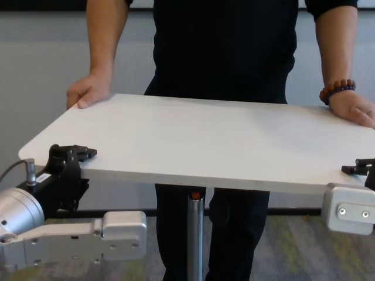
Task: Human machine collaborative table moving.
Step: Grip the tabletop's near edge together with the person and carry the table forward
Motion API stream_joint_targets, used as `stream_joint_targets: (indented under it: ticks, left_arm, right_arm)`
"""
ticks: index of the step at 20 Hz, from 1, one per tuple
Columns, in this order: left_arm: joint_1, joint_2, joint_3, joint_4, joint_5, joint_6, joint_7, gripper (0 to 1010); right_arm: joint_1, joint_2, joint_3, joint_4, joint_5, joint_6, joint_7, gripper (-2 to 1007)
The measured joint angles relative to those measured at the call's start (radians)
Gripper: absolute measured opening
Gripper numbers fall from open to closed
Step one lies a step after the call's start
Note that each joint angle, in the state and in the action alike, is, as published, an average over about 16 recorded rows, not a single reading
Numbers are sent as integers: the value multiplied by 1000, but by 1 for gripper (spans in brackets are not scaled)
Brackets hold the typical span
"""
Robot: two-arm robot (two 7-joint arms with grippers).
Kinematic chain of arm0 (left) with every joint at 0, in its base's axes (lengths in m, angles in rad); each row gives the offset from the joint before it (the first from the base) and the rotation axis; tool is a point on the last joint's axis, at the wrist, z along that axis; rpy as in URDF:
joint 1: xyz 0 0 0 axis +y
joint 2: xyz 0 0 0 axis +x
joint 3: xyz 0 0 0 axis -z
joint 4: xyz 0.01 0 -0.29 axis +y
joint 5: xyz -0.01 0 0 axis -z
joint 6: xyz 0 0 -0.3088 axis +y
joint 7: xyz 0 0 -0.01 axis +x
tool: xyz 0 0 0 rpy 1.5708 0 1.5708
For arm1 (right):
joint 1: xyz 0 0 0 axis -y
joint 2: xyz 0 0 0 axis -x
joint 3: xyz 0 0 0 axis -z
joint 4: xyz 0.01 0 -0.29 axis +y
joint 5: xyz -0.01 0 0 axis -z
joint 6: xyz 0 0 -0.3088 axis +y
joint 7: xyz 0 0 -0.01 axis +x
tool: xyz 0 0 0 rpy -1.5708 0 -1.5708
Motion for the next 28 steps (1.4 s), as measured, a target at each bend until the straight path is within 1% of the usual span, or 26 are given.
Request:
stream_joint_targets:
  ticks: [11, 18, 24, 28]
  left_arm:
    - [-32, -28, 26, 88, 13, 16, 23, 276]
    - [-52, -48, 43, 145, 24, 33, 38, 276]
    - [-66, -62, 54, 185, 33, 46, 49, 275]
    - [-74, -70, 61, 208, 36, 50, 54, 276]
  right_arm:
    - [39, -17, -31, 82, -12, -9, -20, 361]
    - [57, -24, -45, 126, -7, -26, -33, 361]
    - [68, -29, -55, 155, -2, -38, -42, 361]
    - [76, -33, -61, 173, 1, -44, -48, 361]
